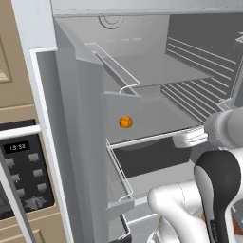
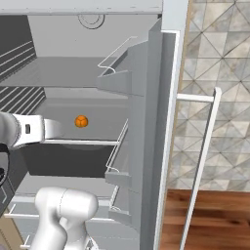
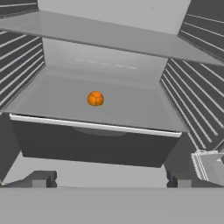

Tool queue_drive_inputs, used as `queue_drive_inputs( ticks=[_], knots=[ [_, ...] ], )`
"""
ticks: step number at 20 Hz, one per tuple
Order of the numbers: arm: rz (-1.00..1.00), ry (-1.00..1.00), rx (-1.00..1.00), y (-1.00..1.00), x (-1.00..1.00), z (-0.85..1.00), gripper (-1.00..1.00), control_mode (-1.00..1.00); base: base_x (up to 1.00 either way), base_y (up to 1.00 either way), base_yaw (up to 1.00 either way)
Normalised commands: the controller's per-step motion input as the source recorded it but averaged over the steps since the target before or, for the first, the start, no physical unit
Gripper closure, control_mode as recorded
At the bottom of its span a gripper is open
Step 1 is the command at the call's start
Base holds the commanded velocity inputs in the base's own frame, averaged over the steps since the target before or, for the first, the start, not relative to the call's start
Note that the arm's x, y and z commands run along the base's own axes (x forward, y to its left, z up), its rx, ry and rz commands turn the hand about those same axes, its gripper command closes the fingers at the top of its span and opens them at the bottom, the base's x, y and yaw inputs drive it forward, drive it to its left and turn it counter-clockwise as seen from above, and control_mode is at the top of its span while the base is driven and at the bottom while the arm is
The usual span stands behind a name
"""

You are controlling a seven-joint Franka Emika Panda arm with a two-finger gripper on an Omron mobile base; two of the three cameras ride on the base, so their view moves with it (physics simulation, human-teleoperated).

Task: Retrieve the mango and orange from the fridge and place them into the bowl on the dining table.

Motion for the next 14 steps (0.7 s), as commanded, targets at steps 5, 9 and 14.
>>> queue_drive_inputs(
  ticks=[5, 9, 14],
  knots=[
    [0.0, 0.0, 0.0, 0.0, 0.0, 0.0, -1.0, 1.0, 0.22, 0.0, -0.01],
    [0.0, 0.06, 0.0, 0.0, 0.13, -0.1, -1.0, -1.0, 0.08, 0.0, 0.0],
    [0.04, 0.12, 0.0, 0.07, 0.34, -0.25, -1.0, -1.0, 0.0, 0.0, 0.0]
  ],
)
